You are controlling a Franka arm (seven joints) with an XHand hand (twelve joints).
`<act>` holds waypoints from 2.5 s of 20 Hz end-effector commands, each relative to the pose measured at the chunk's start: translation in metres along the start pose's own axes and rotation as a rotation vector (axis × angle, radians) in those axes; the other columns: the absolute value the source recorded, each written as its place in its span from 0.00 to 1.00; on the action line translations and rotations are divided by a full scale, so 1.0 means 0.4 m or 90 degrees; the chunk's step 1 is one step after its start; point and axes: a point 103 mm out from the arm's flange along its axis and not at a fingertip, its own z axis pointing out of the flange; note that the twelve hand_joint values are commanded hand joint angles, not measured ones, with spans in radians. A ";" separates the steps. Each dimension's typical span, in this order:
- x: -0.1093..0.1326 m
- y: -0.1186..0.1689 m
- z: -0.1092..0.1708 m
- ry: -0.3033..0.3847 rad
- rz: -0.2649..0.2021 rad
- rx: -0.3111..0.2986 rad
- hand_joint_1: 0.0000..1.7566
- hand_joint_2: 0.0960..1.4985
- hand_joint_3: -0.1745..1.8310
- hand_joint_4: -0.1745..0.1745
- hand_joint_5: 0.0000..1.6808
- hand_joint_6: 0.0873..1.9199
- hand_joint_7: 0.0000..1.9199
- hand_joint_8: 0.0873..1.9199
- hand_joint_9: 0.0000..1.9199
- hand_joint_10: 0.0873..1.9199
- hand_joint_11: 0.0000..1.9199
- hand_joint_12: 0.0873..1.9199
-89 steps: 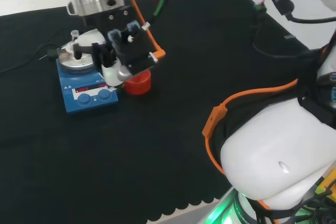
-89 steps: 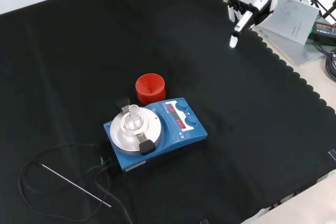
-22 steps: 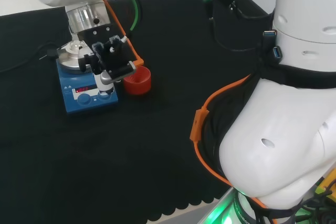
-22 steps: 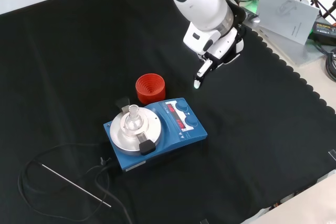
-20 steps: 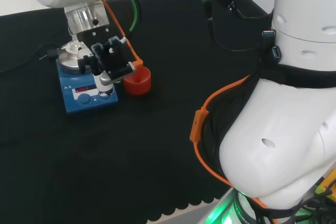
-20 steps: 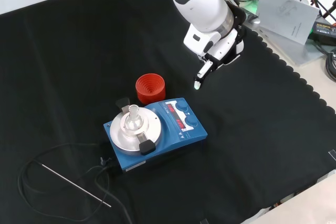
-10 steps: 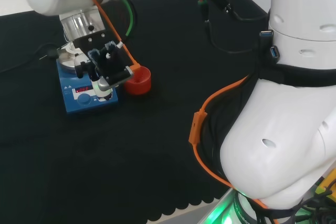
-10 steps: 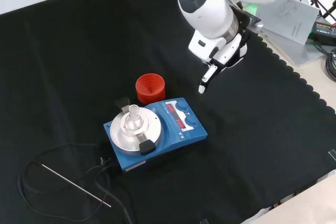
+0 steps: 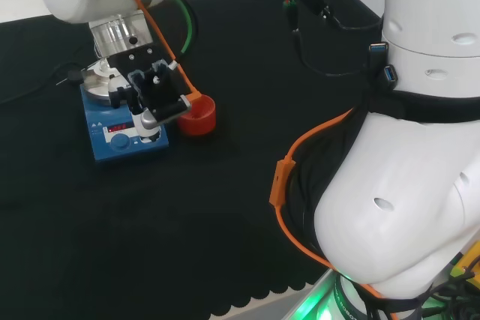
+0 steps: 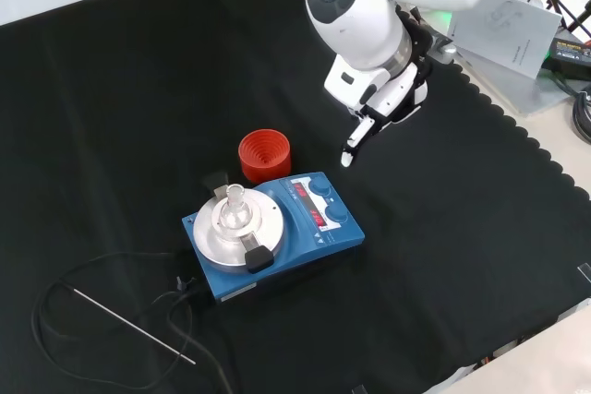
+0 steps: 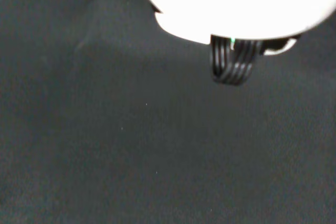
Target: Turn on the heater.
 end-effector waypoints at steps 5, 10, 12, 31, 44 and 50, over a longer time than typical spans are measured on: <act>0.003 0.022 -0.026 0.001 0.001 -0.013 0.88 0.23 0.79 0.37 0.04 0.22 0.84 0.76 0.86 0.70 0.70 0.65; 0.005 0.028 -0.033 0.002 0.003 -0.017 0.88 0.23 0.80 0.37 0.04 0.22 0.84 0.76 0.86 0.70 0.70 0.65; 0.006 0.032 -0.035 0.001 0.004 -0.018 0.88 0.23 0.80 0.37 0.04 0.22 0.84 0.76 0.86 0.71 0.70 0.65; 0.038 0.092 -0.025 0.003 0.003 -0.001 0.88 0.23 0.80 0.37 0.04 0.21 0.84 0.76 0.86 0.71 0.70 0.65; 0.035 0.064 0.033 0.010 0.007 0.014 0.88 0.23 0.80 0.37 0.05 0.21 0.84 0.76 0.86 0.71 0.71 0.65; 0.041 0.059 0.043 0.007 0.008 0.013 0.88 0.23 0.81 0.37 0.05 0.21 0.84 0.76 0.86 0.71 0.71 0.66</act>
